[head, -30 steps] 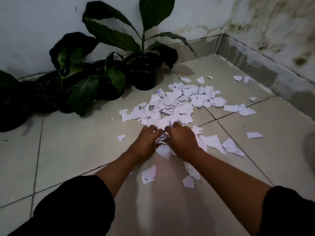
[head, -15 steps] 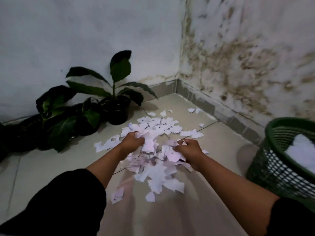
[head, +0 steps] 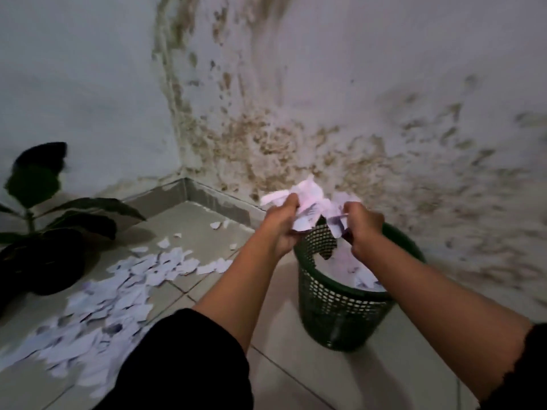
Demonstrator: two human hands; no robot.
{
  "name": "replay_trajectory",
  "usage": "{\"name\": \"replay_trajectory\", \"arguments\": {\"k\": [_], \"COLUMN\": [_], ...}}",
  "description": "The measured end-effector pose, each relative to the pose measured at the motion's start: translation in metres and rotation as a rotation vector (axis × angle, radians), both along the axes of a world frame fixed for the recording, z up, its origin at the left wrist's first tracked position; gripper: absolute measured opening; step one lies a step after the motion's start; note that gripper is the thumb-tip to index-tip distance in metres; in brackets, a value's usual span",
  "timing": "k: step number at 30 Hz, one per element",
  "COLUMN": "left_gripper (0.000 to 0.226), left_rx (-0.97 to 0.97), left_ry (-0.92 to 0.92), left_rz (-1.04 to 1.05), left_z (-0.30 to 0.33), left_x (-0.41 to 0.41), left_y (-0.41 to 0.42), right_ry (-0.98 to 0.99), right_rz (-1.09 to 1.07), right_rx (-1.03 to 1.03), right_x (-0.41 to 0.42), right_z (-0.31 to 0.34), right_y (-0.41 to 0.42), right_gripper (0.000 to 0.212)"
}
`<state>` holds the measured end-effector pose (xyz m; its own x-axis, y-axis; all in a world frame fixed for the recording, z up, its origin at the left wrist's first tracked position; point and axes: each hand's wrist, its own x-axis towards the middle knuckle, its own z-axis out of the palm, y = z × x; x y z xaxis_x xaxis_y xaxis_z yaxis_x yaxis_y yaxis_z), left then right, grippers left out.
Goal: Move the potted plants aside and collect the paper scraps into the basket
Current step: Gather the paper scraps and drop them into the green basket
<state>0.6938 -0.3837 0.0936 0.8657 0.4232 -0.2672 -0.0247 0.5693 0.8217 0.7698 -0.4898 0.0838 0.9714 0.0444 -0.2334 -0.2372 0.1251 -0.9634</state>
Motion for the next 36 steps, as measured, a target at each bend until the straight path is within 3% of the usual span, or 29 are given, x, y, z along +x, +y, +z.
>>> {"name": "replay_trajectory", "arguments": {"k": [2,7,10,13,15,18,20,23,25,28,30,32,34,36], "left_gripper": [0.037,0.030,0.035,0.038,0.053,0.083,0.063,0.040,0.031,0.025,0.025,0.029,0.032,0.034], "left_rx": [0.036,0.251,0.467,0.809,0.990,1.105,1.271,1.472,1.541,1.648,1.675,1.657,1.610,1.565], "left_ry": [0.038,0.180,0.274,0.368,0.424,0.470,0.445,0.417,0.388,0.291,0.229,0.191,0.192,0.222], "left_rz": [-0.033,-0.011,0.005,-0.068,-0.180,-0.293,-0.314,-0.224,-0.124,-0.019,0.021,0.068,0.139,0.184], "left_z": [-0.004,-0.026,-0.038,-0.042,-0.043,-0.045,-0.045,-0.042,-0.040,-0.039,-0.042,-0.049,-0.054,-0.060], "left_x": [0.018,0.046,0.053,0.052,0.051,0.051,0.050,0.043,0.037,0.024,0.014,0.004,-0.010,-0.030], "left_y": [-0.028,-0.065,-0.067,-0.068,-0.068,-0.068,-0.066,-0.061,-0.054,-0.041,-0.032,-0.019,-0.001,0.022], "right_ry": [0.044,0.144,0.129,0.107,0.088,0.061,-0.013,-0.275,-0.366,-0.227,-0.142,-0.203,-0.356,-0.456], "right_rz": [0.026,0.161,0.126,0.075,0.063,0.065,0.096,0.145,0.315,0.790,0.953,0.889,0.675,0.478], "right_rx": [-0.161,-0.355,-0.343,-0.397,-0.430,-0.569,-0.683,-0.956,-1.065,-1.173,-1.300,-1.482,-1.446,-1.246], "right_x": [0.014,0.027,0.035,0.037,0.037,0.037,0.034,0.028,0.028,0.024,0.016,0.005,-0.003,-0.019], "right_z": [-0.017,-0.036,-0.037,-0.039,-0.041,-0.046,-0.049,-0.054,-0.057,-0.066,-0.070,-0.069,-0.056,-0.035], "right_y": [-0.024,-0.058,-0.065,-0.065,-0.059,-0.050,-0.044,-0.039,-0.035,-0.026,-0.018,-0.011,0.003,0.018], "right_gripper": [0.025,0.041,0.032,0.031,0.029,0.028,0.029,0.037,0.039,0.042,0.056,0.075,0.044,0.026]}}
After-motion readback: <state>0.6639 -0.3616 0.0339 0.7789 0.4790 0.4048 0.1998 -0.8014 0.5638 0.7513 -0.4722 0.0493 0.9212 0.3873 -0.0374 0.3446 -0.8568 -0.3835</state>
